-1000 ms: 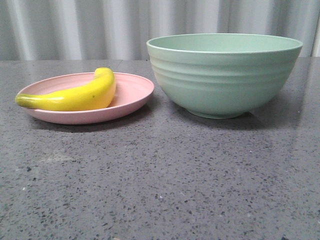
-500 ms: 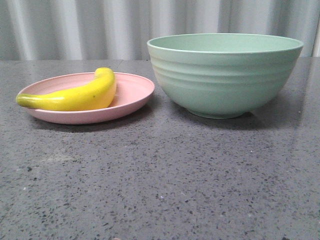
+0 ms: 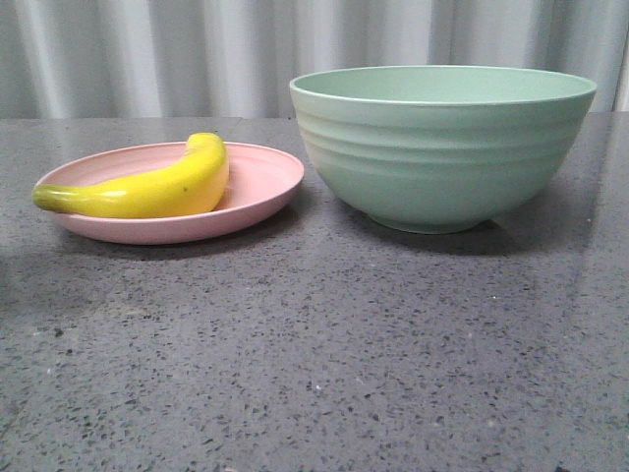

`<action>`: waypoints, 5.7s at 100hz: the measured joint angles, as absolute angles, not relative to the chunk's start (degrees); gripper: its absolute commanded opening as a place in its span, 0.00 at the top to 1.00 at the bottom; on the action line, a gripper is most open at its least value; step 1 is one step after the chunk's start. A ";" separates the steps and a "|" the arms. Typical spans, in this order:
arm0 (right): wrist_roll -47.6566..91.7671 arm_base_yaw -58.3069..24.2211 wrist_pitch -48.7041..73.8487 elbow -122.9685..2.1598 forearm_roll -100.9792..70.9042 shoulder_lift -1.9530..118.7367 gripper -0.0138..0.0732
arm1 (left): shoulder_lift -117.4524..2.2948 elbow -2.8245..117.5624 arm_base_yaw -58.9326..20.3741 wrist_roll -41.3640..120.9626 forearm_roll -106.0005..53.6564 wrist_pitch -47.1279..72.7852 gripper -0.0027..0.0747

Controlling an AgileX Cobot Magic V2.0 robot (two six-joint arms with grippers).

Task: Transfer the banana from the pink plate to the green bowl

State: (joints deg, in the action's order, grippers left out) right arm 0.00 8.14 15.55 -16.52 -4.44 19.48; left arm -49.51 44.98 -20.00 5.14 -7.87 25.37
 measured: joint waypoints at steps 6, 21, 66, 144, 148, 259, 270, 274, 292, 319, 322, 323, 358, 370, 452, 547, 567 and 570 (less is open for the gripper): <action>0.00 8.14 15.55 -16.52 -4.44 19.48 0.91 | -53.28 46.78 -22.27 5.38 -7.87 27.15 0.40; 0.00 8.14 15.47 -16.52 -4.44 19.48 0.91 | -61.75 50.77 -28.09 5.56 -7.87 29.53 0.40; 0.00 8.14 15.47 -16.52 -4.46 19.48 0.91 | -81.30 59.01 -32.94 5.56 -7.74 32.05 0.40; 0.00 8.14 15.43 -16.52 -4.46 19.48 0.91 | -90.28 62.55 -32.99 5.65 -5.57 34.79 0.40; 0.00 8.14 15.43 -16.52 -4.56 19.48 0.91 | -90.28 62.55 -32.99 5.65 -5.57 35.08 0.40; 0.00 8.14 15.34 -16.52 -4.56 19.48 0.91 | -91.57 63.14 -32.99 5.86 -5.35 36.13 0.84; 0.00 7.84 16.35 -16.52 -4.56 19.48 0.91 | -91.57 63.81 -32.99 5.86 -5.35 36.67 0.85; 0.00 7.54 17.01 -16.52 -4.56 19.48 0.91 | -91.57 64.37 -32.99 5.86 -5.35 36.89 0.85; 0.00 5.26 21.96 -18.13 -4.44 20.09 0.91 | -90.89 66.94 -32.99 5.86 -5.35 39.28 0.85; 0.00 2.91 30.34 -25.94 -4.24 26.76 0.90 | -87.15 71.59 -35.11 5.86 -5.45 41.64 0.85; 0.00 2.55 31.25 -27.07 -4.24 27.74 0.89 | -86.84 72.18 -35.66 5.86 -5.45 41.87 0.85; 0.00 2.53 31.51 -27.67 -4.24 28.00 0.89 | -86.67 72.47 -35.78 5.86 -5.45 42.04 0.85; 0.30 -5.02 40.37 -43.30 -6.71 40.83 0.38 | -85.63 75.11 -45.04 5.86 -5.64 44.18 0.85; 0.42 -7.86 42.38 -48.95 -11.25 45.79 0.38 | -85.63 75.11 -47.74 5.86 -6.03 44.18 0.84; 0.42 -14.14 39.41 -65.38 -40.53 78.27 0.38 | -85.63 75.11 -52.99 5.86 -8.65 41.85 0.84; 0.00 -14.37 37.04 -65.71 -42.10 79.27 0.72 | -85.53 76.20 -52.99 5.96 -7.71 41.70 0.45; 0.30 -13.77 37.14 -65.71 -42.21 79.27 0.72 | -83.04 78.61 -52.99 5.96 -5.95 43.18 0.45; 0.30 -13.38 37.04 -65.71 -42.21 79.27 0.72 | -82.45 78.75 -52.99 5.96 -5.82 43.43 0.45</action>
State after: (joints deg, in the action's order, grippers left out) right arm 0.30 -13.38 37.04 -65.71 -42.21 79.27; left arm -82.45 78.75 -52.99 5.96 -5.82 43.43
